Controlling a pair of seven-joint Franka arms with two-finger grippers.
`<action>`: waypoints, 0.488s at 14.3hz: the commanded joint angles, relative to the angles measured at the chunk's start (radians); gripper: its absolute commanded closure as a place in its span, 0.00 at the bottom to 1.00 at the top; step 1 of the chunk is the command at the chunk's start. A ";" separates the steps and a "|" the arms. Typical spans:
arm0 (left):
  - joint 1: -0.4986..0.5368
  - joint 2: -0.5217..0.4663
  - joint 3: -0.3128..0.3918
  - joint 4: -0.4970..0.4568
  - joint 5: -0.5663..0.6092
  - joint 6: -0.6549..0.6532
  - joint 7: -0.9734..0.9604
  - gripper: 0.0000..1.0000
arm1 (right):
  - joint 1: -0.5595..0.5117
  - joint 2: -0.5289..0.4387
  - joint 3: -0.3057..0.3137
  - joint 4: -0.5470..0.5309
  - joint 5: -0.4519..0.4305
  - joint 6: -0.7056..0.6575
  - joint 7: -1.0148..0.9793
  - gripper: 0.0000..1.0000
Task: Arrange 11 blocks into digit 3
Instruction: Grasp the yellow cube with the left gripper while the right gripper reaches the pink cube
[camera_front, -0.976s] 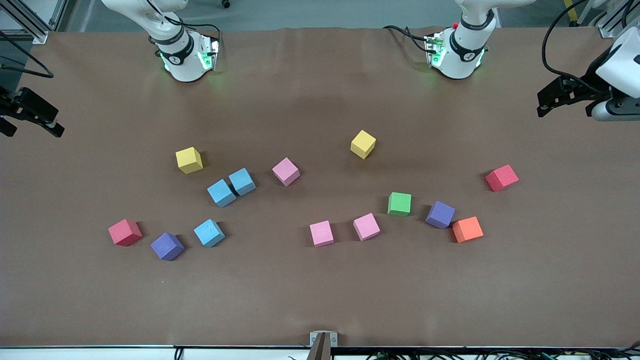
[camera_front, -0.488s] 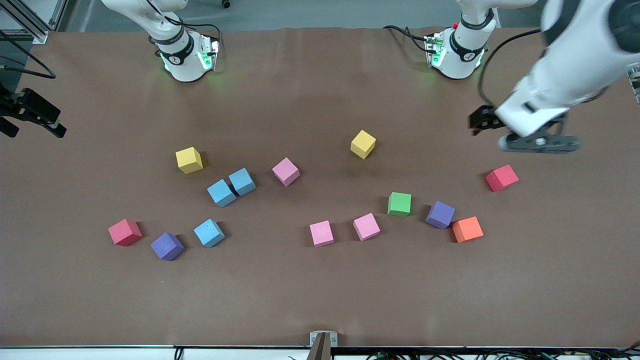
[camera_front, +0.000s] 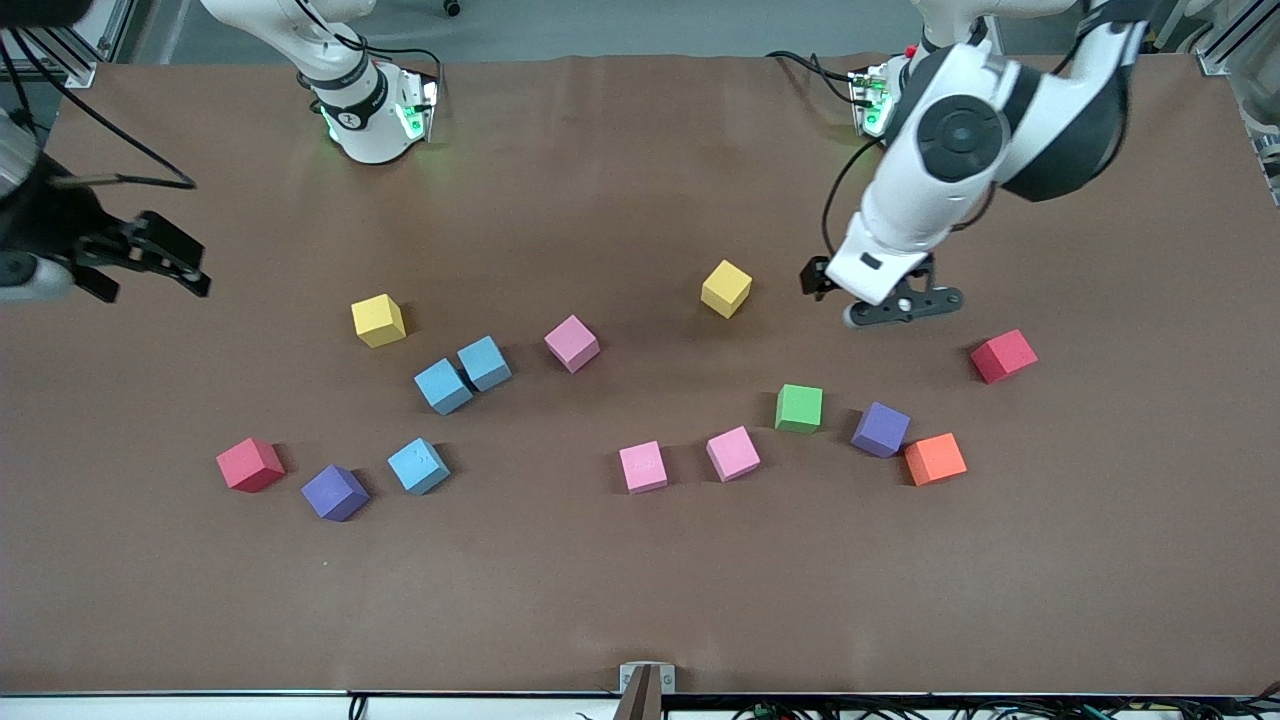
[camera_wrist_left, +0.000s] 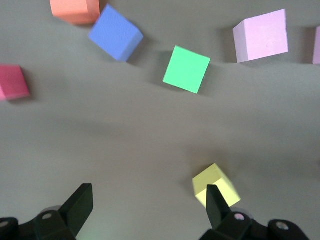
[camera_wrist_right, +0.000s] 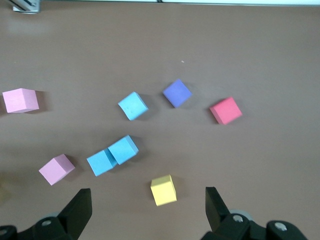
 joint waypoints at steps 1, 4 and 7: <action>-0.011 0.018 -0.035 -0.085 -0.017 0.129 -0.213 0.00 | 0.027 0.014 -0.001 -0.005 0.004 0.028 0.018 0.00; -0.064 0.050 -0.063 -0.164 -0.014 0.241 -0.494 0.00 | 0.088 0.063 -0.002 -0.010 0.003 0.026 0.015 0.00; -0.109 0.081 -0.063 -0.233 -0.012 0.368 -0.694 0.00 | 0.140 0.108 -0.002 -0.022 -0.007 0.028 0.091 0.01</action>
